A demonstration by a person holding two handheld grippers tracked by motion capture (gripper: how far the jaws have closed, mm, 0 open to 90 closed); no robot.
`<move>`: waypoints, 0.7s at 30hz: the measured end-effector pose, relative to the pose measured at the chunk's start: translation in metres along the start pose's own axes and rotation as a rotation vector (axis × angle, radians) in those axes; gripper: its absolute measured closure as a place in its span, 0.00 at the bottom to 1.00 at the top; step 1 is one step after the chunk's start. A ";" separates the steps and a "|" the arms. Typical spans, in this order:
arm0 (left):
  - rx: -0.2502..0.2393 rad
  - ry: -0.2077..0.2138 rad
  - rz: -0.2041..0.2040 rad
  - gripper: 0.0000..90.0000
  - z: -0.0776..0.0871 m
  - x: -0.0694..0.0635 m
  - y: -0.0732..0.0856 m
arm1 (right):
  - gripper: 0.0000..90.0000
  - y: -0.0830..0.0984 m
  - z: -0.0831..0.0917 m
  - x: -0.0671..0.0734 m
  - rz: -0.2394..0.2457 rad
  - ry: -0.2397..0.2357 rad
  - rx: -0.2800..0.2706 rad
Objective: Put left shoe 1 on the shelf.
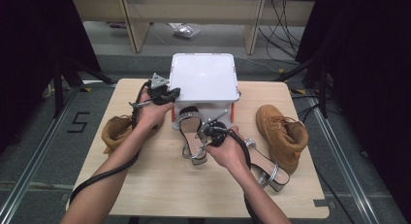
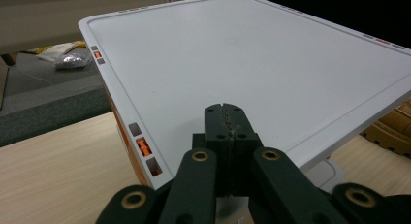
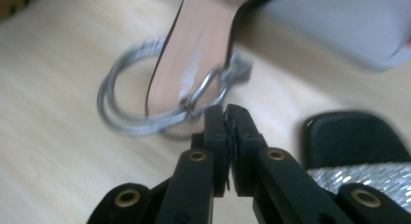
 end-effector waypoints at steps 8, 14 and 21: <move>0.003 -0.004 -0.005 1.00 0.000 -0.001 0.000 | 1.00 0.028 -0.013 0.009 0.037 -0.017 0.029; 0.002 -0.004 -0.005 1.00 0.000 -0.001 0.000 | 1.00 0.039 -0.032 0.018 0.032 -0.048 0.050; 0.004 -0.004 -0.010 1.00 0.000 -0.001 0.000 | 1.00 0.037 -0.048 0.026 0.004 -0.076 0.004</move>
Point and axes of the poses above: each handheld gripper's, and its own axes: z roughly backward along the jaws, y roughly out of its underside, x roughly to its left, the point moved 7 cm from there along -z, roughly forward along the jaws, and after that the axes turned 1 degree about -z, right-handed, at the moved point
